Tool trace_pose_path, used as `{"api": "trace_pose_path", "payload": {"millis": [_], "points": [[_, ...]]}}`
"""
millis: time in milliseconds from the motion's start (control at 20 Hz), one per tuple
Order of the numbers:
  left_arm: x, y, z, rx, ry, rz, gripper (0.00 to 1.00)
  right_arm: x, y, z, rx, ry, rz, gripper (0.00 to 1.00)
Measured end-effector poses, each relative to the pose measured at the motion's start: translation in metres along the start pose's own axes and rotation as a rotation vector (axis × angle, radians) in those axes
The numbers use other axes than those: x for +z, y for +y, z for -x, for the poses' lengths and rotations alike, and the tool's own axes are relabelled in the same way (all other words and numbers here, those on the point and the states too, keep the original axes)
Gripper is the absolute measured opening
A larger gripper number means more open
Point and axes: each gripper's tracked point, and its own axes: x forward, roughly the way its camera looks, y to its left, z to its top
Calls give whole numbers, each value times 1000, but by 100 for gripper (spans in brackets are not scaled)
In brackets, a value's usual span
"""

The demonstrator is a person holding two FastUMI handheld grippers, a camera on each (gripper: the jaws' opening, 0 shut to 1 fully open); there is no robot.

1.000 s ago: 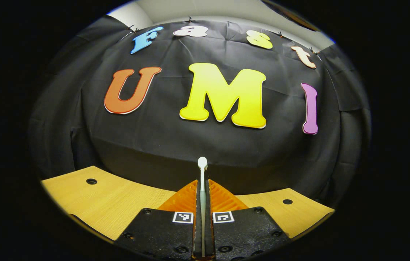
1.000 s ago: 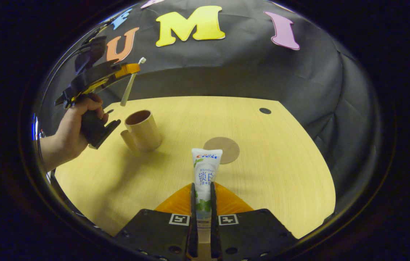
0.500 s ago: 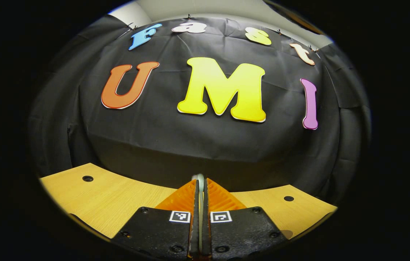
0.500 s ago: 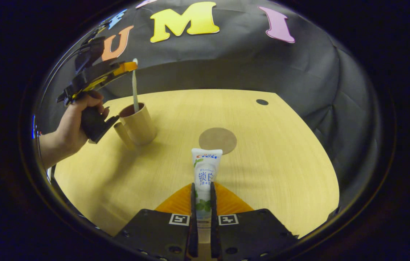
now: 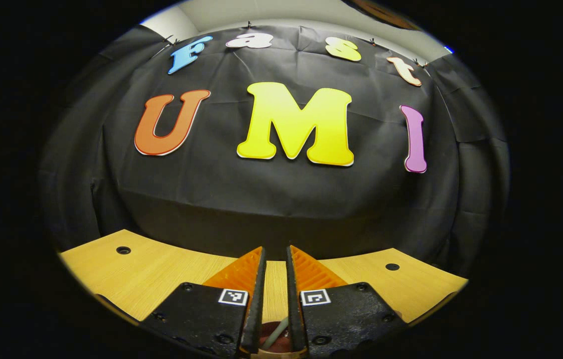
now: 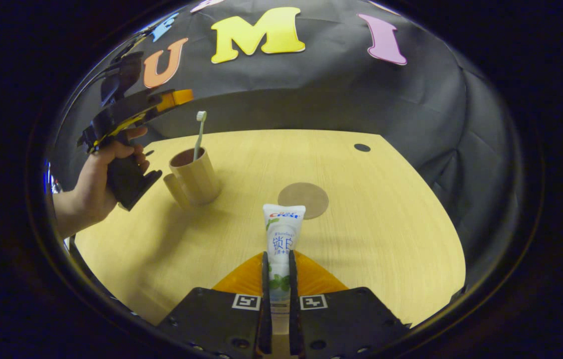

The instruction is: Put the toothbrush and toothpaste on the desktop into the cup, then pick up the cup and place it on the coaster on the desktop.

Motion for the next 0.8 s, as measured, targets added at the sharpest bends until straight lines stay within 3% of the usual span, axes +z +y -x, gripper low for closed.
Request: {"api": "trace_pose_path", "payload": {"millis": [150,200,300,450,550,800], "points": [[8,1,12,9,-12,-12,34,7,1,5,9,-28,14,14],[11,1,16,9,-14,-20,44,10,3,8,14,-41,20,14],[21,4,25,10,-33,-26,51,17,9,15,27,-68,29,14],[38,12,46,25,-61,-29,85,41,26,18,65,-134,45,14],[48,23,57,54,-71,-40,95,61,40,15,97,-182,63,14],[52,54,88,130,-36,-51,96,127,91,4,199,-336,85,13]]}}
